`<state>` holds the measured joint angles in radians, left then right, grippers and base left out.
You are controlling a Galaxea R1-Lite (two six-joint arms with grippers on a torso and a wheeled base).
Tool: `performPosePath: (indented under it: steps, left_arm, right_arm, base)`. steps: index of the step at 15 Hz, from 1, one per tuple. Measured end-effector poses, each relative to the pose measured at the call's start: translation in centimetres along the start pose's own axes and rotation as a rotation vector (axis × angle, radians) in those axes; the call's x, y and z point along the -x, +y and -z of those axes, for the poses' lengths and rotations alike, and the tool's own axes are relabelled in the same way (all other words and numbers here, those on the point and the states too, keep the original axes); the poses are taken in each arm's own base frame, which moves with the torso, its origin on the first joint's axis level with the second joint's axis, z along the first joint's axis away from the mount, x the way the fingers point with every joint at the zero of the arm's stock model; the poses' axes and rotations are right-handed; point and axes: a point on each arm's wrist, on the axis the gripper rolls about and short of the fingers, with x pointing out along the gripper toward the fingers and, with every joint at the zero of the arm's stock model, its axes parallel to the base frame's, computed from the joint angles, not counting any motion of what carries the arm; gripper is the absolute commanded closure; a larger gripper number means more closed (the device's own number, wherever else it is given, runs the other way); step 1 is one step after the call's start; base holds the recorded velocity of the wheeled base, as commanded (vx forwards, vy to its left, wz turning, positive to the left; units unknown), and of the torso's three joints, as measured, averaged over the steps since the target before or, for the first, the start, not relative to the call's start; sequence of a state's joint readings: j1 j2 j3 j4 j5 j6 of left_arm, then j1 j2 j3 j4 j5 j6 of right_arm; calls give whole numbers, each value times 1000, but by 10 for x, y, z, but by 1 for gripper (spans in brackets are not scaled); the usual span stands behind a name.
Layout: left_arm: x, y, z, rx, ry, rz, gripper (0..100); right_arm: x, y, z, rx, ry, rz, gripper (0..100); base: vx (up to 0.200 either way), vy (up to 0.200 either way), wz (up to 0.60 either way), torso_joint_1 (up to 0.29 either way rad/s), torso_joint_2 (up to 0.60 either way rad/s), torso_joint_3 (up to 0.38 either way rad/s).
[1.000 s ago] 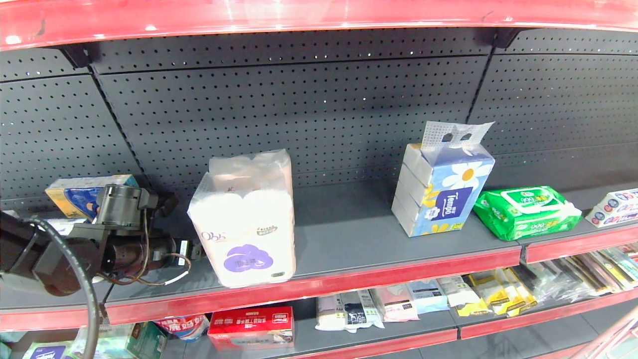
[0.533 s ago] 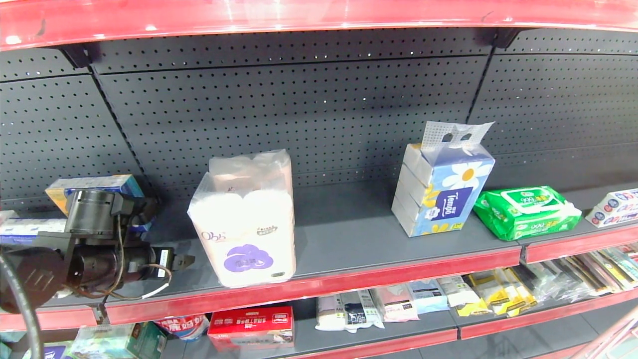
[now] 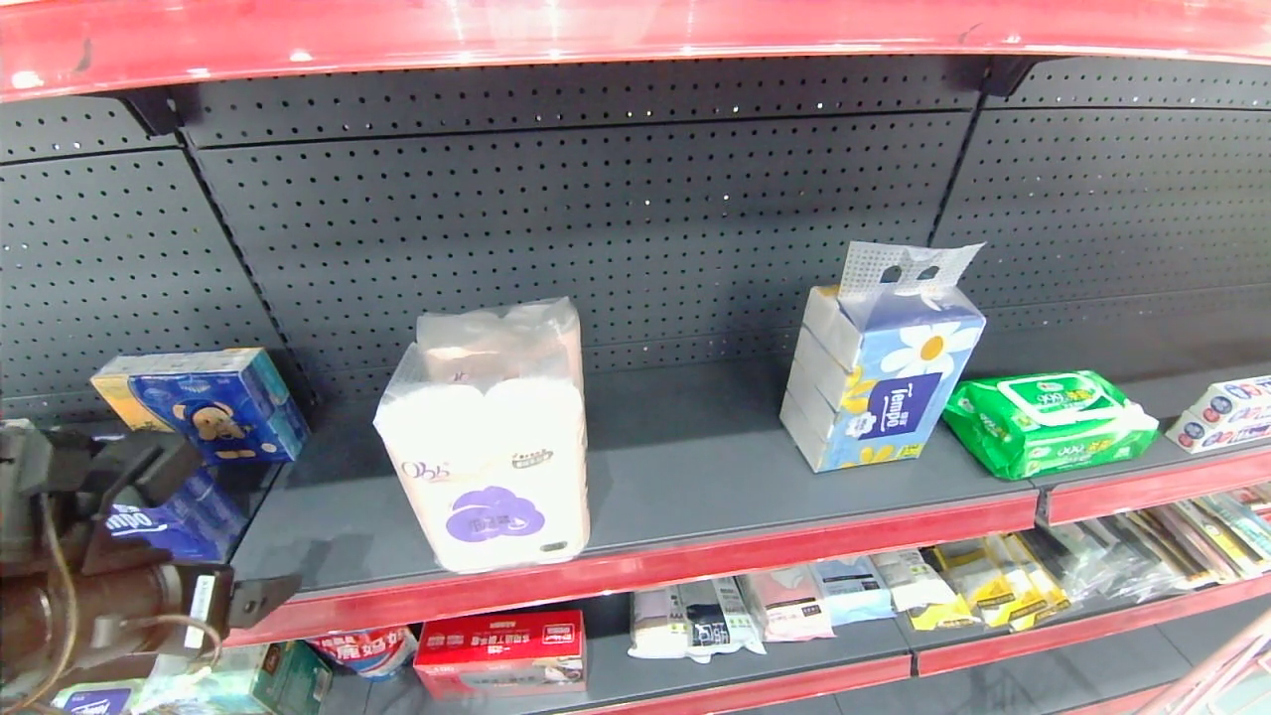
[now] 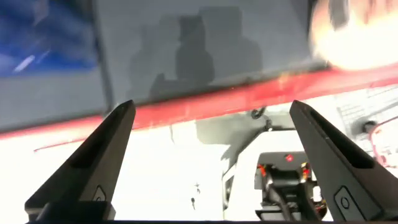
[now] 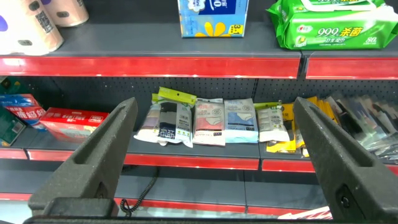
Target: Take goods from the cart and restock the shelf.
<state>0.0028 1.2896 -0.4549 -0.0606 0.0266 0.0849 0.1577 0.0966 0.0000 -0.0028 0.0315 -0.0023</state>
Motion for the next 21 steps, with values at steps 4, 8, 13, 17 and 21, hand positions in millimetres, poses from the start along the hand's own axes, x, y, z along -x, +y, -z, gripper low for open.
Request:
performPosePath:
  steps: [4, 8, 13, 17, 21]
  left_arm:
    - [56, 2, 26, 16, -203, -5, 0]
    - [107, 0, 50, 21, -488, -27, 0]
    - [127, -6, 100, 34, -687, -82, 0]
    - [103, -12, 151, 22, -725, -61, 0]
    - [94, -13, 168, 100, -771, 48, 0]
  right_arm:
    - [0, 0, 0, 0, 0, 0, 0]
    - [0, 0, 0, 0, 0, 0, 0]
    - [0, 0, 0, 0, 0, 0, 0]
    - [0, 0, 0, 0, 0, 0, 0]
    - [0, 0, 0, 0, 0, 0, 0]
  base:
    - [0, 0, 0, 0, 0, 0]
    - [0, 0, 0, 0, 0, 0]
    - [0, 0, 0, 0, 0, 0]
    - [0, 0, 0, 0, 0, 0]
    - [0, 0, 0, 0, 0, 0]
